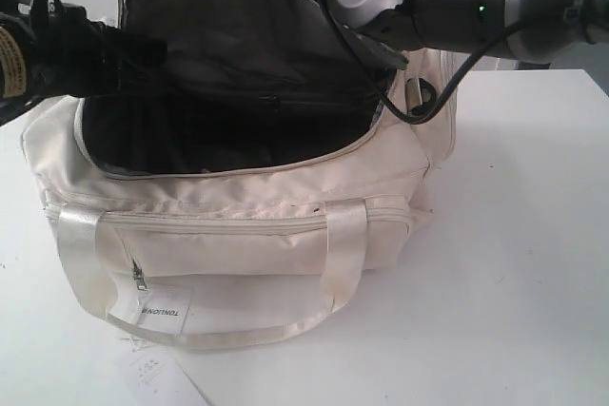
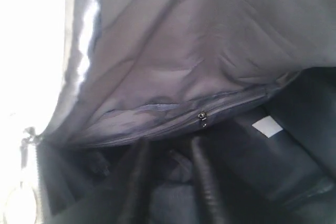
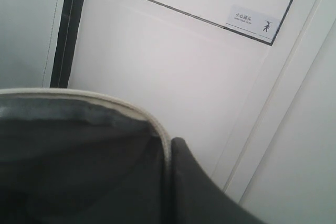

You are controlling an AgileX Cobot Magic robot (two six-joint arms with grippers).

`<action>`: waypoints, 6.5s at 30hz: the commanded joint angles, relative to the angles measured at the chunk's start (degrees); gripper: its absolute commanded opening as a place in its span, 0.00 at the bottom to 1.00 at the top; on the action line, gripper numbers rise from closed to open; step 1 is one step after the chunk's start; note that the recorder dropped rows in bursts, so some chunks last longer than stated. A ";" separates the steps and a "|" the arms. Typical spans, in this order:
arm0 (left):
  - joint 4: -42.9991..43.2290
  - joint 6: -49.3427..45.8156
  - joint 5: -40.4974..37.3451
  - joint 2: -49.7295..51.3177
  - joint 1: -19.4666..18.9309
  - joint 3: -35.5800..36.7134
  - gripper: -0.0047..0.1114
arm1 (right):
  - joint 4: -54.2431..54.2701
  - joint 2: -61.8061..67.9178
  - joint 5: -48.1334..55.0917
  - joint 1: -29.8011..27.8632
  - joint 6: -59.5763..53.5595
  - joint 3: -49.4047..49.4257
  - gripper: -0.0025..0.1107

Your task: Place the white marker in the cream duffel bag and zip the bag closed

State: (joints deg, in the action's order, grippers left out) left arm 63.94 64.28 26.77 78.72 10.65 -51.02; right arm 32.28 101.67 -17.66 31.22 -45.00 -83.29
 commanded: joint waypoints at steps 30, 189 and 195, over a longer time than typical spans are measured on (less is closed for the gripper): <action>29.95 39.35 -26.77 -13.08 -13.57 0.19 0.04 | 0.35 -1.12 -2.58 -0.56 0.27 -0.30 0.02; -137.19 -106.09 -83.93 35.61 -32.81 -33.77 0.04 | 11.70 31.62 21.93 8.31 -29.28 -26.83 0.35; -137.19 -106.22 -83.83 35.61 -32.81 -33.77 0.04 | 11.70 31.79 21.93 8.18 -29.15 -26.84 0.06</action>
State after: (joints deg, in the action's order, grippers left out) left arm -71.90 -42.29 -54.12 114.61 -22.15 -84.52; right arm 43.80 133.42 5.38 40.06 -73.89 -109.92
